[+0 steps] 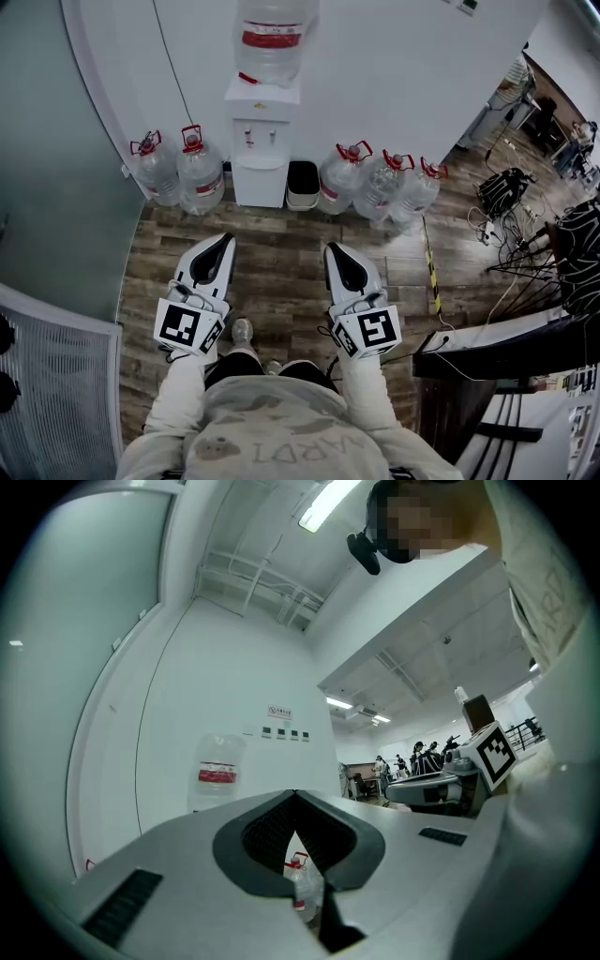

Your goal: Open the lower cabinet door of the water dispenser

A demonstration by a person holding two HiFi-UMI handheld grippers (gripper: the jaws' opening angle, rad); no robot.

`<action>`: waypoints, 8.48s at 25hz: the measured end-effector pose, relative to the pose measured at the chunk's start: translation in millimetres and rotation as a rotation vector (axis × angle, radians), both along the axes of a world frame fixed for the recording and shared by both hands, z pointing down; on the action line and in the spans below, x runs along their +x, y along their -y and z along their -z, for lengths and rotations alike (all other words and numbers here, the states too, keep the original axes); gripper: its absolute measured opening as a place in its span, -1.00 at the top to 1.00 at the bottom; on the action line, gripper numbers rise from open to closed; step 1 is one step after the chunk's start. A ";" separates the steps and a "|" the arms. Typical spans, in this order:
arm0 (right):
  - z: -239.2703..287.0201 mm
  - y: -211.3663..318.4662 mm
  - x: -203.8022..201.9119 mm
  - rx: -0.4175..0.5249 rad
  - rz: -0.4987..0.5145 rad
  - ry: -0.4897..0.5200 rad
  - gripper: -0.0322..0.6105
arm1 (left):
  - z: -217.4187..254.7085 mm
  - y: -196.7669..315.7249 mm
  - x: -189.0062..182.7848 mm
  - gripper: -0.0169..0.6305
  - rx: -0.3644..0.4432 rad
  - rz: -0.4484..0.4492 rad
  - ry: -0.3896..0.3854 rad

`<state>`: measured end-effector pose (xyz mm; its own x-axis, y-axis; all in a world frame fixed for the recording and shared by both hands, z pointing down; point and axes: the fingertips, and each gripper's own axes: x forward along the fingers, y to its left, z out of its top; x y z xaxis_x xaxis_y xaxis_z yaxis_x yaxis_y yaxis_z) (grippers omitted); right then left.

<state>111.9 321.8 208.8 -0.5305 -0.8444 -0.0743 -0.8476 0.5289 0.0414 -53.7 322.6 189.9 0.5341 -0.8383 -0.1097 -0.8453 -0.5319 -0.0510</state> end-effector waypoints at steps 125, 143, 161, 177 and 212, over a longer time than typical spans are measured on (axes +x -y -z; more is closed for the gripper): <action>-276.1 643.9 -53.5 -0.470 0.125 -0.012 0.87 | -211.3 599.8 -55.4 0.94 -0.287 0.168 0.002; -348.6 608.6 -50.6 -0.479 0.152 -0.058 0.87 | -255.8 554.2 -43.6 0.94 -0.252 0.115 0.033; -484.7 601.7 -30.1 -0.530 0.056 -0.001 0.87 | -347.8 508.1 -34.7 0.94 -0.217 0.080 0.050; -630.1 659.7 -45.0 -0.598 0.111 -0.105 0.38 | -441.8 539.4 -36.4 0.94 -0.228 0.076 0.027; -734.5 717.7 -67.9 -0.720 0.033 -0.131 0.27 | -527.1 576.7 -56.3 0.94 -0.272 0.103 0.032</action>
